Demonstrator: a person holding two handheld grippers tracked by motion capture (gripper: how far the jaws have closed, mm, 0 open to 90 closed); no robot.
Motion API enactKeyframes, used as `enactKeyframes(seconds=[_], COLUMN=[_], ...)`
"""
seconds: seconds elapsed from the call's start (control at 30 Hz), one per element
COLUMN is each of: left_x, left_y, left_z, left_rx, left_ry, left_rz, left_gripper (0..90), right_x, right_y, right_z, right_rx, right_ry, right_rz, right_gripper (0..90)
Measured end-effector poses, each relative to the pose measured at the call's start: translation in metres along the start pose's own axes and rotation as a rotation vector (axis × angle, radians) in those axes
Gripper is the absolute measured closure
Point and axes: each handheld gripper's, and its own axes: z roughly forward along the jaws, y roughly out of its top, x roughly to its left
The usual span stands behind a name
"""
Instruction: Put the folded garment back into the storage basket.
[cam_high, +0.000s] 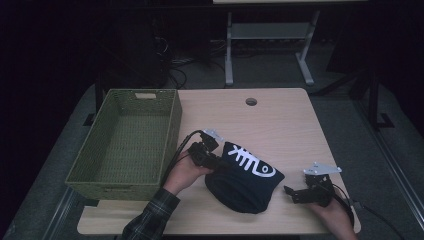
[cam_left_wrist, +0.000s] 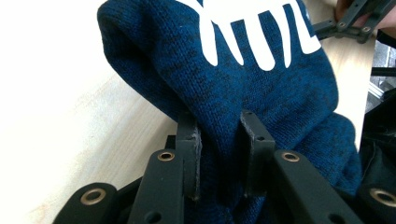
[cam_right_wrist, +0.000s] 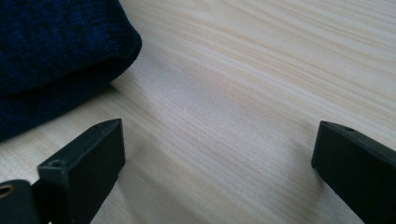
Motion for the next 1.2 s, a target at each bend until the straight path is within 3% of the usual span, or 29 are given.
enactKeyframes(seconds=[0.43,0.53,0.8,1.2], left_x=[-0.011,-0.014,-0.023,-0.023], left_y=[0.014,0.019,0.031,0.04], left_z=[-0.019,-0.028,-0.052,-0.09], left_rx=[-0.01,-0.011,-0.02,-0.018], left_ry=[-0.003,-0.013,0.018,0.044], left_rz=[0.022,0.035,0.07,0.09], left_gripper=[72.9,72.9,72.9,72.6], right_x=[0.0,0.0,0.0,0.0], right_y=[0.0,0.0,0.0,0.0], right_z=[0.0,0.0,0.0,0.0], right_rx=[0.002,0.002,0.002,0.003], right_ry=[0.001,0.001,0.001,0.001], right_rz=[0.003,0.004,0.004,0.006], right_gripper=[2.4,2.3,2.4,2.4])
